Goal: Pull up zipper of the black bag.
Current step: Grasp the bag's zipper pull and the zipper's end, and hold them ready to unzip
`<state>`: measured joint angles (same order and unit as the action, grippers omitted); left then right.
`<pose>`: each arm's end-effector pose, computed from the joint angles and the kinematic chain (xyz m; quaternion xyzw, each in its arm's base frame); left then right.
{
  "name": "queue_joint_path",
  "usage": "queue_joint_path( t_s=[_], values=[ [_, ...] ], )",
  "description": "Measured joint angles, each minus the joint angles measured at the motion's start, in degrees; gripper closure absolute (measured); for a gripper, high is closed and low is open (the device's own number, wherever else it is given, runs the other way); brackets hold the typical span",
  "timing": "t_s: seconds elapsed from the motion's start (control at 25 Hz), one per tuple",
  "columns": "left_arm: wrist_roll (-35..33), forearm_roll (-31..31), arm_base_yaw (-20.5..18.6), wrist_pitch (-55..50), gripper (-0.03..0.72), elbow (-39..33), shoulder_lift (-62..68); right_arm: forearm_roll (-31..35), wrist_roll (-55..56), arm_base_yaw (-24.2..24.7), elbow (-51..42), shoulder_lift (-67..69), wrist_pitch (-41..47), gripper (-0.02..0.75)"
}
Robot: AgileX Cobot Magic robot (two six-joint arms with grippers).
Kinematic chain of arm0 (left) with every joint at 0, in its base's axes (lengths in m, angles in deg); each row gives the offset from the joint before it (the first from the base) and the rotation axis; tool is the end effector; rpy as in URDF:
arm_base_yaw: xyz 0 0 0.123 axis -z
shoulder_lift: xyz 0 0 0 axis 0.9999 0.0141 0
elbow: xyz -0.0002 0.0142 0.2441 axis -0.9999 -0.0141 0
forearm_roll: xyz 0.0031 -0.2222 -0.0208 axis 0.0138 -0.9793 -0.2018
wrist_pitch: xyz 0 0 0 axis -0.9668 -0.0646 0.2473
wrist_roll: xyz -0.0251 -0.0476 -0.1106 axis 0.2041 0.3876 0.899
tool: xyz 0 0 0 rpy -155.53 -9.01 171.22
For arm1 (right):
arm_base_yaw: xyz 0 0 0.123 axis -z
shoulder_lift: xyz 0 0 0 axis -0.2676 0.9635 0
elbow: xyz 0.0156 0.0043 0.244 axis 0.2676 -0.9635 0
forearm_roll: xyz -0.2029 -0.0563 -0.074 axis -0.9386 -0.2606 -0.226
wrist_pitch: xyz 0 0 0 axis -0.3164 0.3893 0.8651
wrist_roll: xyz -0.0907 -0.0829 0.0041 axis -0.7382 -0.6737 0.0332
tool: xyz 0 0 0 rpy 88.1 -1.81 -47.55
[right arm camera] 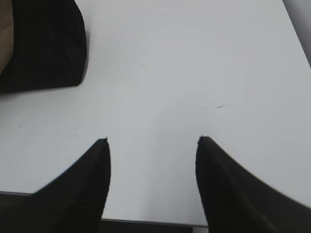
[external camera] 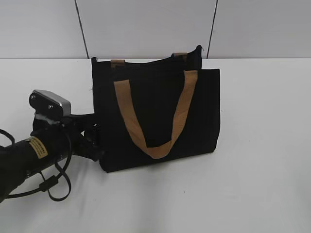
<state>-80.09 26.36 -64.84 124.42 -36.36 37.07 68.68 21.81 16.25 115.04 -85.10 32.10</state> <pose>0.2588 -0.1427 0.0717 0.2767 0.7538 -0.1602 0.5741 0.0373 0.0110 0.2419 -0.0456 0.8613 0.0212 0.5056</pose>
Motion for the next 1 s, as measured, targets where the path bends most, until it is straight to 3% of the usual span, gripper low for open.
queue_joint_path(
  t_s=[0.2,0.52,0.76,1.0],
  values=[
    [0.00,0.73,0.00,0.06,0.339,1.31,1.12,0.00,0.00,0.00,0.00,0.00,0.00,0.303],
    [0.00,1.34,0.00,-0.28,0.654,1.31,1.24,0.00,0.00,0.00,0.00,0.00,0.00,0.303],
    [0.00,0.85,0.00,-1.73,0.669,0.79,-1.46,0.00,0.00,0.00,0.00,0.00,0.00,0.303],
    [0.00,-3.97,0.00,-9.59,0.669,-1.10,-14.47,0.00,0.00,0.00,0.00,0.00,0.00,0.303]
  ],
)
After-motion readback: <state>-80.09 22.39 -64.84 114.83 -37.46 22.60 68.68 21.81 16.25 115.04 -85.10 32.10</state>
